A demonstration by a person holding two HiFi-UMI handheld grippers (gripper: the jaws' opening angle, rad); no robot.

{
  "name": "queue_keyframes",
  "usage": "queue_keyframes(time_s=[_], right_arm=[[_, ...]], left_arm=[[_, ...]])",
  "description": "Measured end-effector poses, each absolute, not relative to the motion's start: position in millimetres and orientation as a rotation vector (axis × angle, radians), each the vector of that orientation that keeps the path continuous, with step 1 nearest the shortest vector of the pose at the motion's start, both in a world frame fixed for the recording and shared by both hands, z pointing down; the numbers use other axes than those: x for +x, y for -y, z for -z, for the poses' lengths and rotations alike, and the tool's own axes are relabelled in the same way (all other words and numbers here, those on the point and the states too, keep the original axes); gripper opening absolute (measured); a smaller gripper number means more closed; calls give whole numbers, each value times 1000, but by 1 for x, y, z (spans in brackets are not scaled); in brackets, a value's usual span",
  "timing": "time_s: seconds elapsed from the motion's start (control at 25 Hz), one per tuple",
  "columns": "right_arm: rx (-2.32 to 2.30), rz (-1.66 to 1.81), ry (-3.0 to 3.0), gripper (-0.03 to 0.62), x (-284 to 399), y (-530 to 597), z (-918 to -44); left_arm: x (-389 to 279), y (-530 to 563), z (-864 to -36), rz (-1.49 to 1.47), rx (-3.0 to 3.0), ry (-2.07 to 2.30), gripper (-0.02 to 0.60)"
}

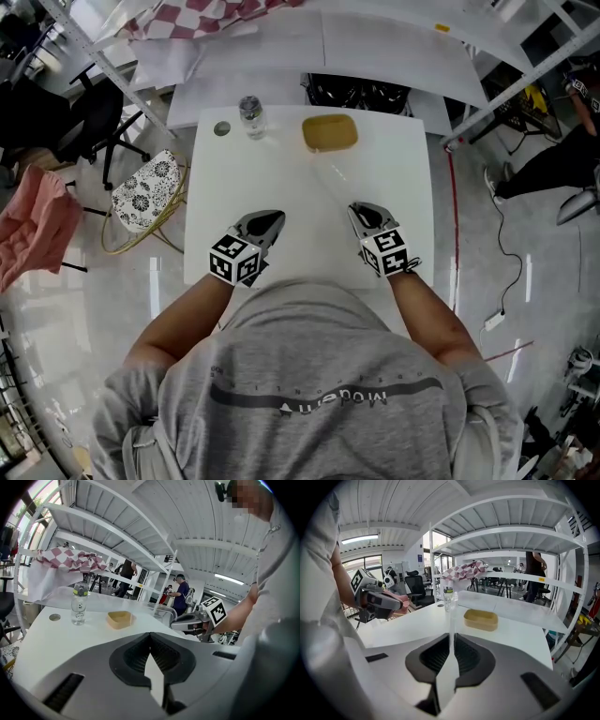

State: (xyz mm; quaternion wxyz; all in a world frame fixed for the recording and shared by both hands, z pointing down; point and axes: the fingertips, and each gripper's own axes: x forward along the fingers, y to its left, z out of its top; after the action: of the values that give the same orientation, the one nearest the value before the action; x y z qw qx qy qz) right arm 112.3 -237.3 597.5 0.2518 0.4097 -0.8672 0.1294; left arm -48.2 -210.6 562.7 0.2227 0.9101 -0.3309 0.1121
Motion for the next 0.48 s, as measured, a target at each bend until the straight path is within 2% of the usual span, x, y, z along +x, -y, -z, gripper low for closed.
queue_keyframes(time_s=[0.48], right_arm=[[1113,-341,2344,41,115,241,-596]], left_arm=[[-49,214,-560,-309,2518,913,9]])
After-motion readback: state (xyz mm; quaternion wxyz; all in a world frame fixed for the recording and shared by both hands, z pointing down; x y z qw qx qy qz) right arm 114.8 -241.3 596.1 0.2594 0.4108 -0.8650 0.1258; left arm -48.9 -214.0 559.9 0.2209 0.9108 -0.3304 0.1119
